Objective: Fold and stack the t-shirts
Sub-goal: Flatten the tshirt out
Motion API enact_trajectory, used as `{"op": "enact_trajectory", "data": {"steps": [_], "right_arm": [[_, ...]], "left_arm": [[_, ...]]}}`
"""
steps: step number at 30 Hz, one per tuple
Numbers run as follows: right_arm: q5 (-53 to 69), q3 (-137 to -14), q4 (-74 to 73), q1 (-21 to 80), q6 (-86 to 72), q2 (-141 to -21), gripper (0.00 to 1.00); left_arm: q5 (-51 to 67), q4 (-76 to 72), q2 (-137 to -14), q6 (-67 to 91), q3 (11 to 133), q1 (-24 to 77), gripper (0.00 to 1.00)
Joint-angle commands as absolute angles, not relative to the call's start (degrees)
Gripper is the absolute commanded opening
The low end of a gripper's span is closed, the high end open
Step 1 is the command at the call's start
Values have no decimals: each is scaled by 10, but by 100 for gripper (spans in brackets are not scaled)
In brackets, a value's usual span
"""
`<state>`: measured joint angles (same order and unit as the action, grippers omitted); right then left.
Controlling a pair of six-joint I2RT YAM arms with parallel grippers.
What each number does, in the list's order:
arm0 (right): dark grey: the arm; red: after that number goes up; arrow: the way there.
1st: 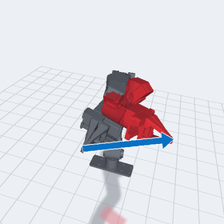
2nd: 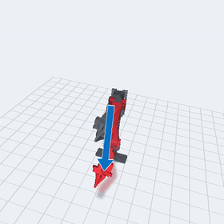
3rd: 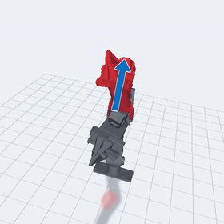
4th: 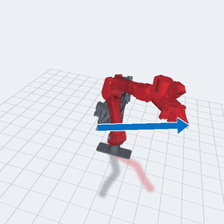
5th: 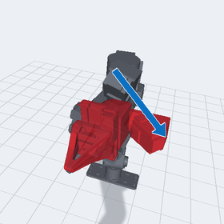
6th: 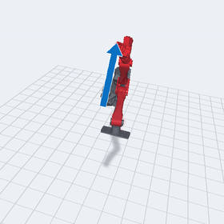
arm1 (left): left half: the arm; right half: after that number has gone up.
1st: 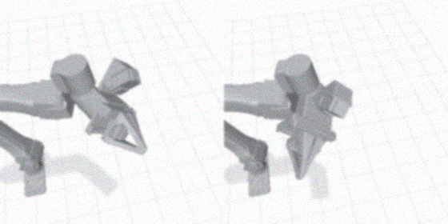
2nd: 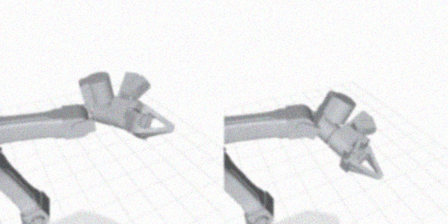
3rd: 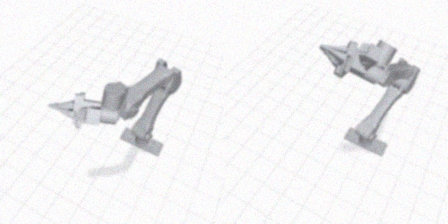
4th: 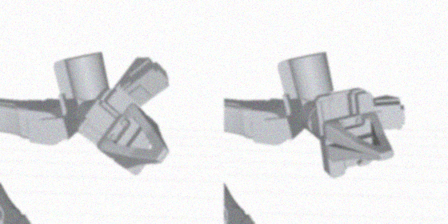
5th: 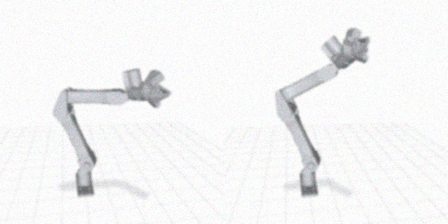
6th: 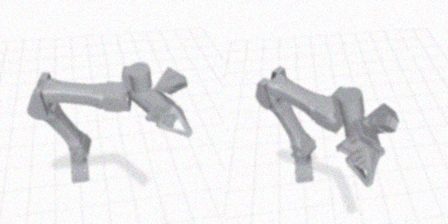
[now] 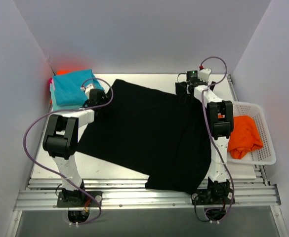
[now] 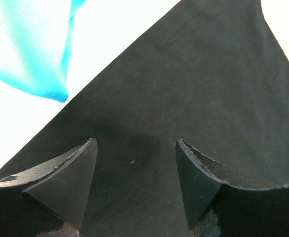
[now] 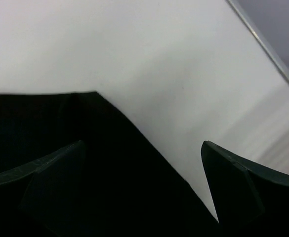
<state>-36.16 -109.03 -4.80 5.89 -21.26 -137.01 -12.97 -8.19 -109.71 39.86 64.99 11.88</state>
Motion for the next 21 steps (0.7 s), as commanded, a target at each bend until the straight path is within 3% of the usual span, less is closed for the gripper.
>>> {"op": "enact_trajectory", "data": {"steps": [1, 7, 12, 13, 14, 15, 19, 21], "right_arm": [[-452, -1032, -30, 97, -222, -1224, 100], [-495, -1024, -104, 106, -271, -1148, 100], [-316, -918, 19, 123, -273, -1124, 100], [-293, -928, 19, 120, -279, -1141, 98], [-251, -942, 17, 113, -280, -1177, 90], [-233, -959, 13, 110, -282, -1197, 84], [-171, -1054, -19, 103, -292, -1280, 70], [-161, -1070, -22, 105, -298, -1308, 69]], "left_arm": [[-112, -113, -1111, 396, 700, 117, 72], [-99, -131, -1121, 416, 725, 125, 61], [-95, -124, -1162, 411, 767, 139, 52], [-92, -124, -1169, 413, 779, 140, 49], [-88, -124, -1177, 413, 786, 140, 42], [-83, -125, -1193, 414, 792, 139, 26], [-53, -139, -1234, 403, 820, 136, 4], [-45, -151, -1251, 400, 824, 132, 2]]}}
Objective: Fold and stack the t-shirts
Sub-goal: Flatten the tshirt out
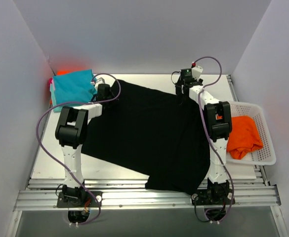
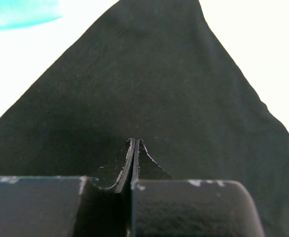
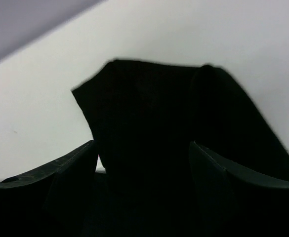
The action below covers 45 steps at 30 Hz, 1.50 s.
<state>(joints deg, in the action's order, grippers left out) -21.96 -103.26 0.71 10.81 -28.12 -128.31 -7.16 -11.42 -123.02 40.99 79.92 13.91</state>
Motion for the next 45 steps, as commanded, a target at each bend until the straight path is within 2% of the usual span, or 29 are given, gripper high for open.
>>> {"op": "enact_trajectory", "data": {"steps": [1, 11, 27, 30, 31, 34, 37, 42, 45], "right_arm": [[-161, -1077, -25, 105, -301, -1314, 69], [-170, -1095, -20, 98, -306, -1362, 70], [-192, -1067, -9, 60, -311, -1357, 69], [-188, -1066, -6, 55, -311, -1361, 65], [-185, -1067, -6, 53, -311, -1363, 58], [-179, -1073, -5, 47, -313, -1372, 48], [-176, -1082, -6, 43, -313, -1382, 44], [-169, -1084, -5, 39, -320, -1387, 43], [-163, -1085, -5, 39, -321, -1389, 37]], "left_arm": [[-36, -155, -1256, 401, 824, 130, 2], [-9, -195, -1265, 407, 804, 110, 2], [-15, -207, -1262, 407, 792, 110, 2], [-17, -207, -1262, 407, 792, 111, 2], [-18, -207, -1262, 407, 792, 111, 2], [-18, -206, -1262, 406, 793, 111, 2], [-18, -205, -1262, 405, 793, 112, 2], [-18, -205, -1262, 403, 794, 112, 2], [-19, -204, -1263, 403, 795, 112, 2]]}}
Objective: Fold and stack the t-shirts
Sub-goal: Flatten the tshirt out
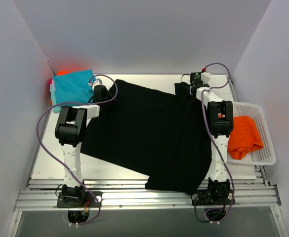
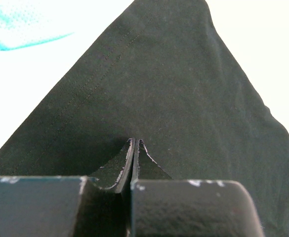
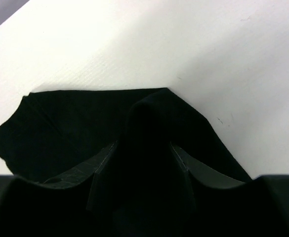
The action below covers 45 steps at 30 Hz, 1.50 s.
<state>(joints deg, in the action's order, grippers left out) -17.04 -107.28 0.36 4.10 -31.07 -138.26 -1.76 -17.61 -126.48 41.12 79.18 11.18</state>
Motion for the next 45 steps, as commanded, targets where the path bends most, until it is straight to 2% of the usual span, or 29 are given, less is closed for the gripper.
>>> {"op": "enact_trajectory", "data": {"steps": [1, 6, 16, 34, 45], "right_arm": [[-162, -1085, -5, 39, -321, -1390, 33], [-161, -1086, -6, 38, -323, -1385, 30], [-168, -1085, -18, 44, -328, -1348, 47], [-161, -1128, -33, 62, -330, -1352, 46], [-155, -1131, -32, 64, -333, -1370, 41]], "left_arm": [[-19, -204, -1263, 403, 795, 113, 2], [-21, -203, -1262, 401, 795, 114, 2], [-26, -203, -1261, 399, 794, 117, 2], [-33, -205, -1259, 395, 791, 120, 2], [-33, -206, -1259, 394, 791, 120, 2]]}}
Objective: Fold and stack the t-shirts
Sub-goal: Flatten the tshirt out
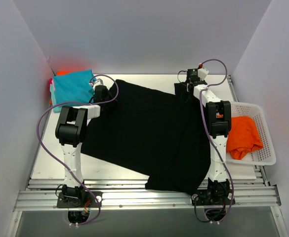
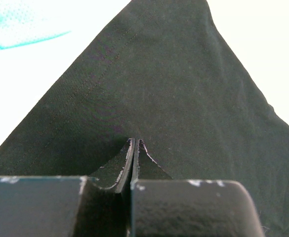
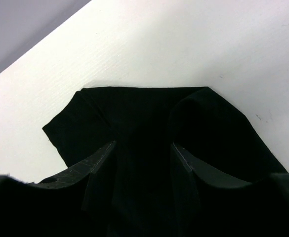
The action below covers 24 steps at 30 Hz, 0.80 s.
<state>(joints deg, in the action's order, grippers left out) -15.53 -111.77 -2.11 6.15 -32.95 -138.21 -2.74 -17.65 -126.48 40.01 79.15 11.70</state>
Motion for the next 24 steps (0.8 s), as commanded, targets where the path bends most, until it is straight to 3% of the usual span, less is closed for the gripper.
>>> {"op": "enact_trajectory", "data": {"steps": [1, 8, 15, 19, 20, 24], "right_arm": [[-156, -1129, -31, 63, -333, -1370, 41], [-156, -1104, -20, 64, -333, -1360, 30], [-157, -1082, -13, 62, -336, -1356, 29], [-154, -1081, -11, 62, -336, -1361, 12], [-153, -1082, -11, 61, -337, -1361, 0], [-156, -1084, -10, 61, -336, -1362, 0]], "left_arm": [[-33, -206, -1259, 394, 791, 120, 2], [-33, -207, -1259, 393, 791, 121, 2], [-33, -207, -1258, 393, 791, 120, 2], [-33, -207, -1258, 393, 790, 120, 2], [-33, -207, -1258, 393, 790, 120, 2], [-33, -207, -1258, 393, 790, 120, 2]]}}
